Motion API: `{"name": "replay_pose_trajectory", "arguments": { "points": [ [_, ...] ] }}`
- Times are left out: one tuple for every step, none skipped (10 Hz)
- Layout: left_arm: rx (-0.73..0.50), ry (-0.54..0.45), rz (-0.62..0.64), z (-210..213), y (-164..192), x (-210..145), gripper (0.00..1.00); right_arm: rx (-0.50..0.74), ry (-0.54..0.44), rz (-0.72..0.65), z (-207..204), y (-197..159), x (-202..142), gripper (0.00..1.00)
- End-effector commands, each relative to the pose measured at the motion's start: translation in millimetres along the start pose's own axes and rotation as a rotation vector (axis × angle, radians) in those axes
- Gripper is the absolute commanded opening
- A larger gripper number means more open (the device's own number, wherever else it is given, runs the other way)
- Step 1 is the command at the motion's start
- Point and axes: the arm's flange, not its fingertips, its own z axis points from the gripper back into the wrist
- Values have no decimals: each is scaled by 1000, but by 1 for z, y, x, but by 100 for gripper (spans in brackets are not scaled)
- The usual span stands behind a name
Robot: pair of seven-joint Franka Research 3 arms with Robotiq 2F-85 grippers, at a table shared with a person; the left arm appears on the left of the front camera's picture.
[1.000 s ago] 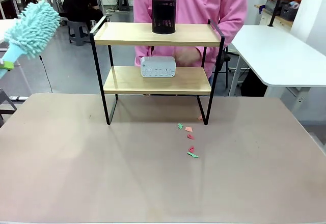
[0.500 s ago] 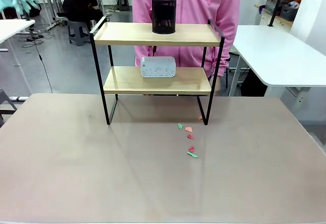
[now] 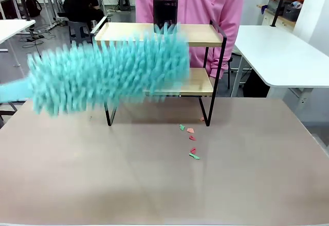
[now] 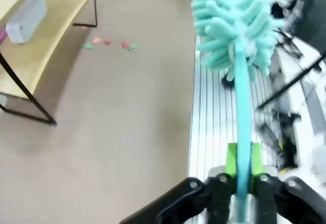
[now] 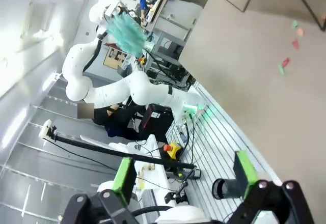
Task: Clean the shelf.
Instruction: Hand the Duster back to the human.
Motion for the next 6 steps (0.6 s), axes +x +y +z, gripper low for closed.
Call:
{"name": "replay_pose_trajectory", "arguments": {
  "points": [
    [-6,-172,9,5,-17,-9,13,-61,-62,-46,10,-12,10,100],
    [-6,-172,9,5,-17,-9,13,0,0,0,0,0,0,100],
    [1,15,8,1,5,3,13,-11,22,98,-27,7,13,100],
    [-6,113,-21,-24,6,17,13,-12,51,154,-65,11,28,100],
    [-47,170,-72,-40,-1,26,13,32,63,178,-96,14,39,100],
    [-65,204,-97,-47,-5,33,13,78,101,202,-126,20,43,100]
  ]
}}
